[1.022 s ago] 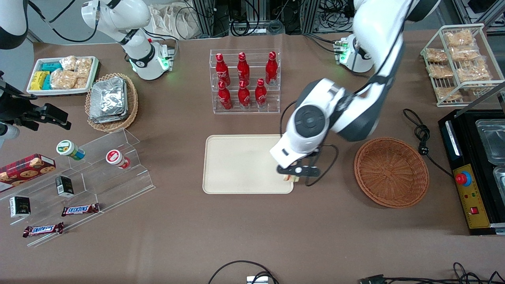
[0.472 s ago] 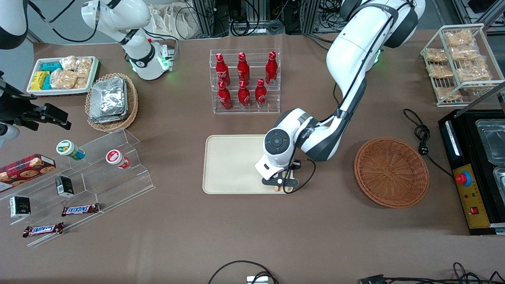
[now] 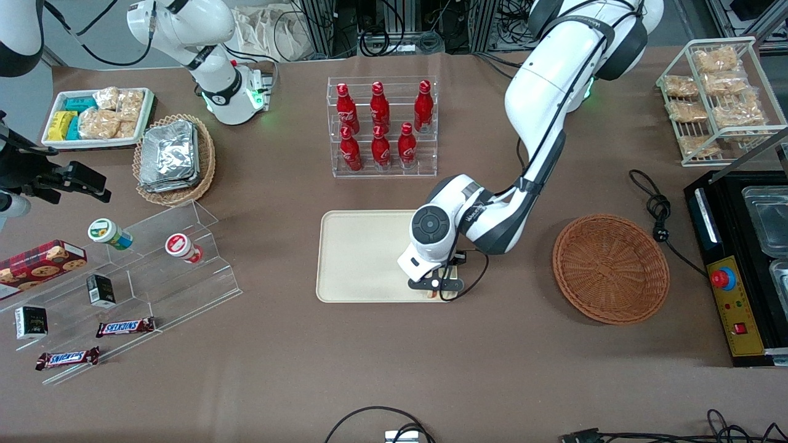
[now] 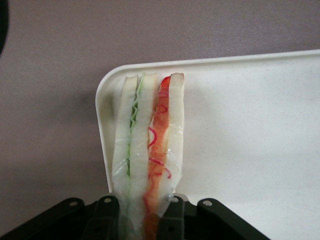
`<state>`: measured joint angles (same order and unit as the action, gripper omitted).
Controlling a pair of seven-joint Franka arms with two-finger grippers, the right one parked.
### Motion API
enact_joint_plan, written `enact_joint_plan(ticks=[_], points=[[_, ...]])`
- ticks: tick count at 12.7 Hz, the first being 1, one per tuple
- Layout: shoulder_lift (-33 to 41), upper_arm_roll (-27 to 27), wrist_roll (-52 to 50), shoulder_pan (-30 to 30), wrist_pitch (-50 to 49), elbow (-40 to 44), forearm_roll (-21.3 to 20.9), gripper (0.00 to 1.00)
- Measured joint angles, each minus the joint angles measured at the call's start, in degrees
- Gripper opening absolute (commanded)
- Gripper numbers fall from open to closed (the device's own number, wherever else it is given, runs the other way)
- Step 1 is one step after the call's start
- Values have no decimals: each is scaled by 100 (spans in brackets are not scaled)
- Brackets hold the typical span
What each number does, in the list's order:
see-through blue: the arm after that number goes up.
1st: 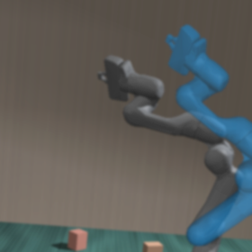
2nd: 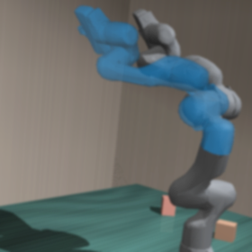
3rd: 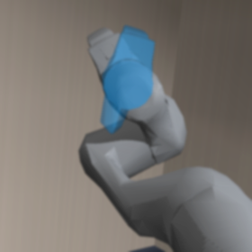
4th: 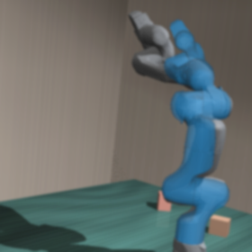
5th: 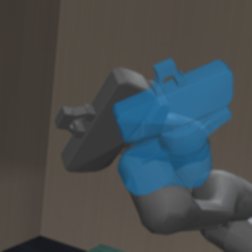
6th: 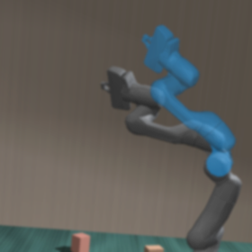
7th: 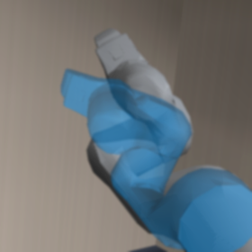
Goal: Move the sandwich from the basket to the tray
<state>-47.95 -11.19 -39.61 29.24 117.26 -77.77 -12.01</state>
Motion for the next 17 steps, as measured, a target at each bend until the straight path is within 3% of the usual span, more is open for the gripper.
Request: enact_joint_plan(ticks=[1,3,9,14,17], points=[[0,0,-42,1,3,0,20,19],[0,0,-74,5,22,0,79,100],[87,7,-86,4,371,-53,82,100],[902,136,281,-222,280,-193,119,100],[1597,295,667,-636,51,-359,816,100]])
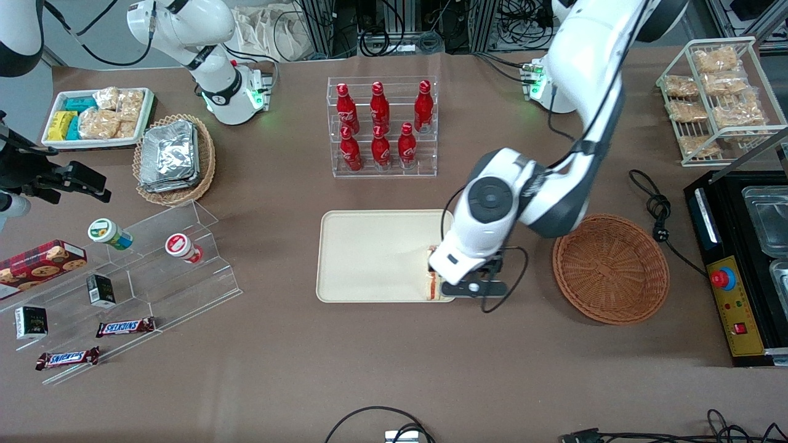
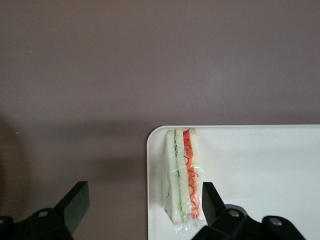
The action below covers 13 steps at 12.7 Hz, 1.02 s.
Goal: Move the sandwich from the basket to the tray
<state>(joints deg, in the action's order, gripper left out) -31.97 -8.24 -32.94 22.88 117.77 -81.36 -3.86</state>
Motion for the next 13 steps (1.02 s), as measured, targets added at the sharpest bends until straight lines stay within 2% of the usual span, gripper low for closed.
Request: enact_joint_plan(ticks=[3,7,9,13], points=[[845,98,528,-540,-344,-414,183,100],[2160,133,1243,-1574,-1614,-771,314,100],[2850,140,1764,-2052,-1849,-1239,356,100],[3673,140,2173,-2330,-2181,-1978,362,100]])
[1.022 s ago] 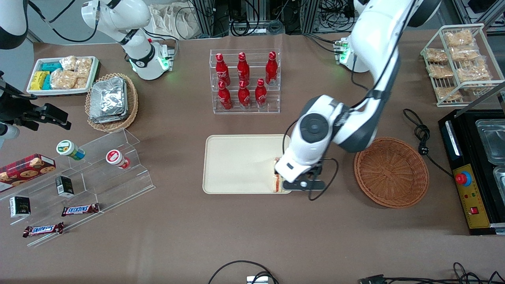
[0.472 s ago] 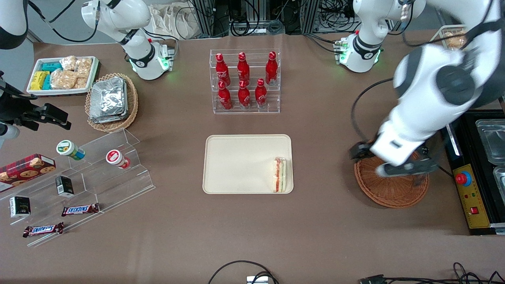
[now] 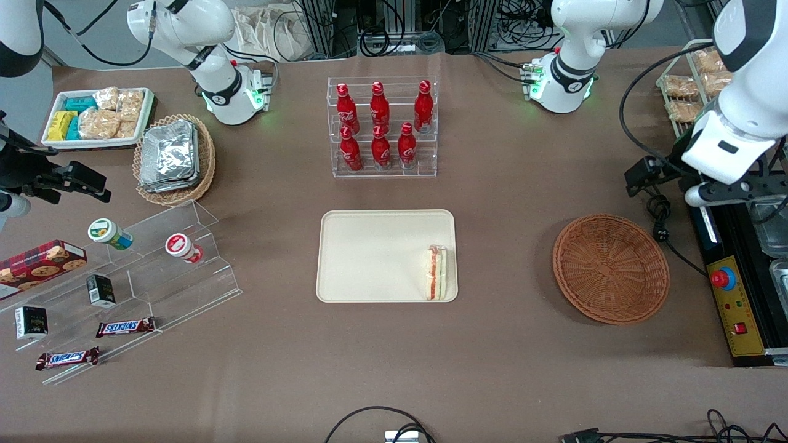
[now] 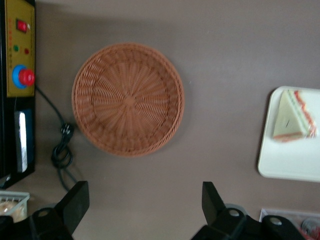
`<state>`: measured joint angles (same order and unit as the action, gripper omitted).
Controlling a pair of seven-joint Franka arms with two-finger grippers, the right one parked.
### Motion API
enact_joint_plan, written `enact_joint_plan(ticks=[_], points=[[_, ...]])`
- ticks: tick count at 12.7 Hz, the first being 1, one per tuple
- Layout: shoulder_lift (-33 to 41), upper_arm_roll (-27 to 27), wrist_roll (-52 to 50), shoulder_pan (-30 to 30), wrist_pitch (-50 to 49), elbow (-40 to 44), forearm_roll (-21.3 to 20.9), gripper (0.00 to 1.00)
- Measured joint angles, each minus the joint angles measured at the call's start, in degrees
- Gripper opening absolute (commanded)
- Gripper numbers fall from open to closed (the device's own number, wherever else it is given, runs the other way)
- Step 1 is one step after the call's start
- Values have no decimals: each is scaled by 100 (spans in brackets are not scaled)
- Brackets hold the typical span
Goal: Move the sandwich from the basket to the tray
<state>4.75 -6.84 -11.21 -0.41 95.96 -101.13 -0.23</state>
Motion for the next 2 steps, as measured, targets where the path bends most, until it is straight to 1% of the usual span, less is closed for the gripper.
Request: enact_joint_plan(ticks=[2], points=[[112,-6,103,0,-181,-51,0,100]])
